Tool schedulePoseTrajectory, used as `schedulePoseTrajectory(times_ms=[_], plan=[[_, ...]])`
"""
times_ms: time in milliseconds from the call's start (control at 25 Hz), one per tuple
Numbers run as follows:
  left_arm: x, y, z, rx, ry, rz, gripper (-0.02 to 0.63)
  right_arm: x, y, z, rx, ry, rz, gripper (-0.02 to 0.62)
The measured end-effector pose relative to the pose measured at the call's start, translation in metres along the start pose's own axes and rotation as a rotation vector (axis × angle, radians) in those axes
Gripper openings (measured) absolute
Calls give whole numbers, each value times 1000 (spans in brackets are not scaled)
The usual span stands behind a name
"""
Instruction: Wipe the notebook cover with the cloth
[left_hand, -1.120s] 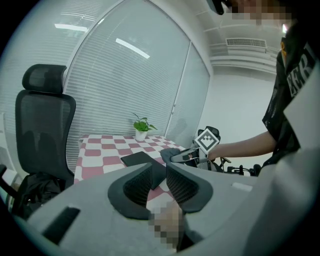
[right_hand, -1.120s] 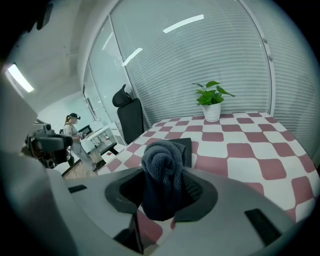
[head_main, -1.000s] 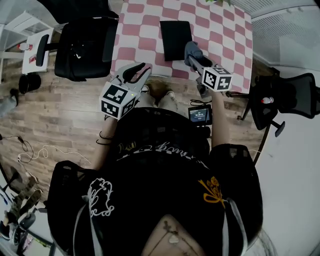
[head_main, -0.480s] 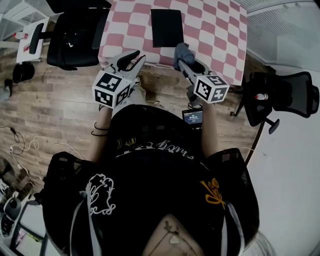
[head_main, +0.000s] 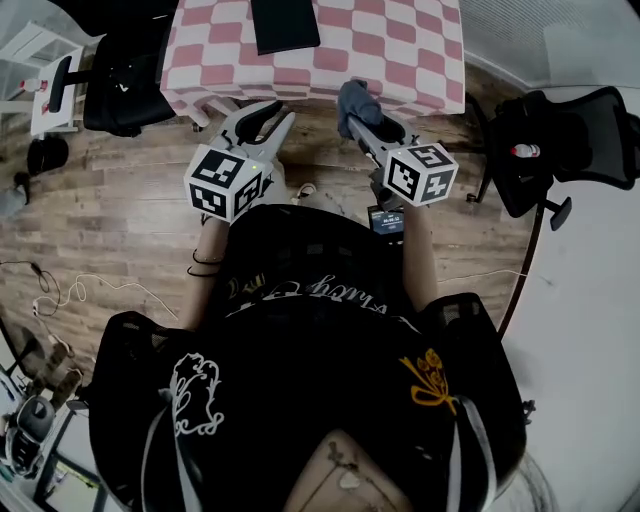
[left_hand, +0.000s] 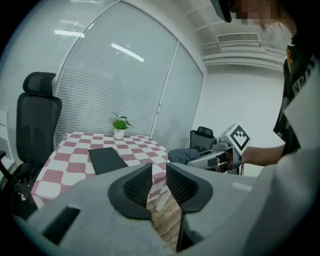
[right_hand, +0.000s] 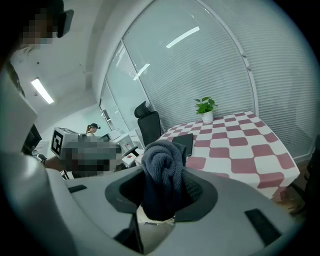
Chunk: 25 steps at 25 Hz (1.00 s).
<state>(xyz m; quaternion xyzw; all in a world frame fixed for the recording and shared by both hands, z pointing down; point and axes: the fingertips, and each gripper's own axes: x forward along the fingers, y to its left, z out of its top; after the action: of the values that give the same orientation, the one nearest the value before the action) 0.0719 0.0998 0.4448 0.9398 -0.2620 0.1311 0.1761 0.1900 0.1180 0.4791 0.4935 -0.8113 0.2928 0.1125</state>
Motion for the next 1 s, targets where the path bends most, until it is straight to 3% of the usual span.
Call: schedulePoseTrajectory(times_ms=[400, 1000], plan=[[-26, -64, -30, 9, 8, 43, 83, -60, 4, -25, -14, -45, 27, 133], [-58, -78, -40, 30, -8, 88, 83, -54, 61, -47, -132, 8, 139, 133]])
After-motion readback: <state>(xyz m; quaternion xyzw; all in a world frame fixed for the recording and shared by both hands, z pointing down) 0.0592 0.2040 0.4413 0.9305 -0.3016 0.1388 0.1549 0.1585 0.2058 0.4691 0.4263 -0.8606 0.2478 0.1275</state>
